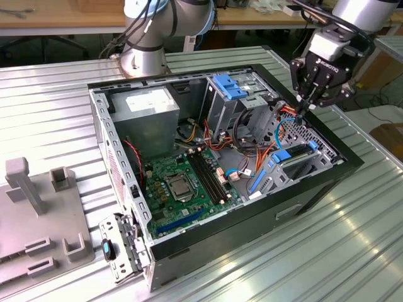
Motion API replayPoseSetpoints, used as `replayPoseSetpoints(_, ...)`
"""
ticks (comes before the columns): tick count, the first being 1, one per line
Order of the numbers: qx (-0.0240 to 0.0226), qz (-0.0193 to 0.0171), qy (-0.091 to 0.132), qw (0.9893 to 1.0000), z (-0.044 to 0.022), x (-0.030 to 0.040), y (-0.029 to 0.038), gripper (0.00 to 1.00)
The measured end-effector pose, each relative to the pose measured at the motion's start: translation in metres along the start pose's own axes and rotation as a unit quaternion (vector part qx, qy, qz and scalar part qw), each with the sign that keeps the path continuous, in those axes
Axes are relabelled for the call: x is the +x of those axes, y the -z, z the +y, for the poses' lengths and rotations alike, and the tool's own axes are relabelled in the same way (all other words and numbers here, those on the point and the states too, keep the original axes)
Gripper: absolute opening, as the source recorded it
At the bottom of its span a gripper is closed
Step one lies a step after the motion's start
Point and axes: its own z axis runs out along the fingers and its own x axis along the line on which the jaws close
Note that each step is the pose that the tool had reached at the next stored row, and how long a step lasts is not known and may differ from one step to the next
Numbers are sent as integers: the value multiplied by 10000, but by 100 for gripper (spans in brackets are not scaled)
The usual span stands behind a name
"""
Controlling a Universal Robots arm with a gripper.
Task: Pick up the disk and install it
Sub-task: 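Insert the first disk wire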
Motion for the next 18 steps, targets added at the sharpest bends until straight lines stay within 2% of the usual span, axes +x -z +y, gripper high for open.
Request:
replayPoseSetpoints(3, -8, 13, -195, 9998, 1, 0, -19, 16)
replayPoseSetpoints(7, -24, 37, -601, 9982, 3, -1, -51, 16)
replayPoseSetpoints(8, -28, 44, -695, 9976, 10, 27, -64, 16)
replayPoseSetpoints(10, -28, 45, -698, 9976, 31, 102, -71, 16)
replayPoseSetpoints(11, -28, 44, -698, 9975, 56, 194, -78, 16)
replayPoseSetpoints(14, -28, 44, -698, 9975, 96, 335, -86, 16)
replayPoseSetpoints(16, -21, 45, -700, 9975, 125, 358, -90, 16)
replayPoseSetpoints(18, 20, 54, -701, 9975, 152, 355, -93, 16)
